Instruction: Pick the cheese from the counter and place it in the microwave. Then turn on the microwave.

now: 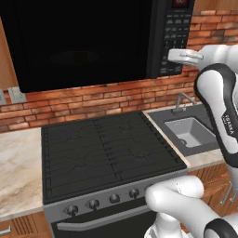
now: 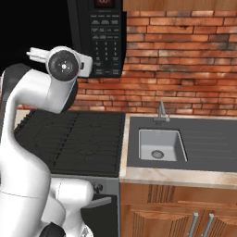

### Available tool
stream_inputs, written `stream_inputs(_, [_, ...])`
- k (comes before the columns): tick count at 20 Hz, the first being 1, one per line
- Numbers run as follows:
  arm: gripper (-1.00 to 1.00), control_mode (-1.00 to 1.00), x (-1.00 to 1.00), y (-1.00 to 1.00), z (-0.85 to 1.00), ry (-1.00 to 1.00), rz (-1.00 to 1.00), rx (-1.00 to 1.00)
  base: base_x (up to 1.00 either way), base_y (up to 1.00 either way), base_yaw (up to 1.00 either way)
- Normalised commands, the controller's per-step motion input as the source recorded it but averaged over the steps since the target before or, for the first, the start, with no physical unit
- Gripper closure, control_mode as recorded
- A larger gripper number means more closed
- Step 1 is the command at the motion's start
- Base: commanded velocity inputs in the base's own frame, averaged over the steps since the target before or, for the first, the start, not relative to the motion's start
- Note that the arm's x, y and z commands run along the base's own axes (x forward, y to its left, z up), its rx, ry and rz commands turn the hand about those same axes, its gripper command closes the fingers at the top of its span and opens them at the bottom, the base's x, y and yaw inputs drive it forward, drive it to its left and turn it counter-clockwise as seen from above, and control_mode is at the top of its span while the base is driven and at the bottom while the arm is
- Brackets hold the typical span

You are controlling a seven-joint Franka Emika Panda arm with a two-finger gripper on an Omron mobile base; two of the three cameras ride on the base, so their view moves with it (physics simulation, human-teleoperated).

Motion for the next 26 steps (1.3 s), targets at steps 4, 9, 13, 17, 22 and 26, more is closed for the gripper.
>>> stream_inputs(4, [1.0, -1.0, -0.01, -0.74, -0.31, 0.35, 0.0, 0.13, 0.0, 0.0, 0.0])
stream_inputs(9, [1.0, -1.0, 0.0, -0.46, -0.45, 0.35, 0.0, 0.25, 0.0, 0.0, 0.0])
stream_inputs(13, [1.0, -1.0, 0.15, -0.1, -0.45, 0.31, 0.0, 0.29, 0.0, 0.0, 0.0])
stream_inputs(17, [1.0, -1.0, 0.3, 0.0, -0.34, 0.25, 0.0, 0.32, 0.0, 0.0, 0.0])
stream_inputs(22, [1.0, -1.0, 0.42, 0.0, -0.11, 0.16, 0.01, 0.3, 0.0, 0.0, 0.0])
stream_inputs(26, [1.0, -1.0, 0.44, 0.0, 0.0, 0.02, 0.0, 0.28, 0.0, 0.0, 0.0])
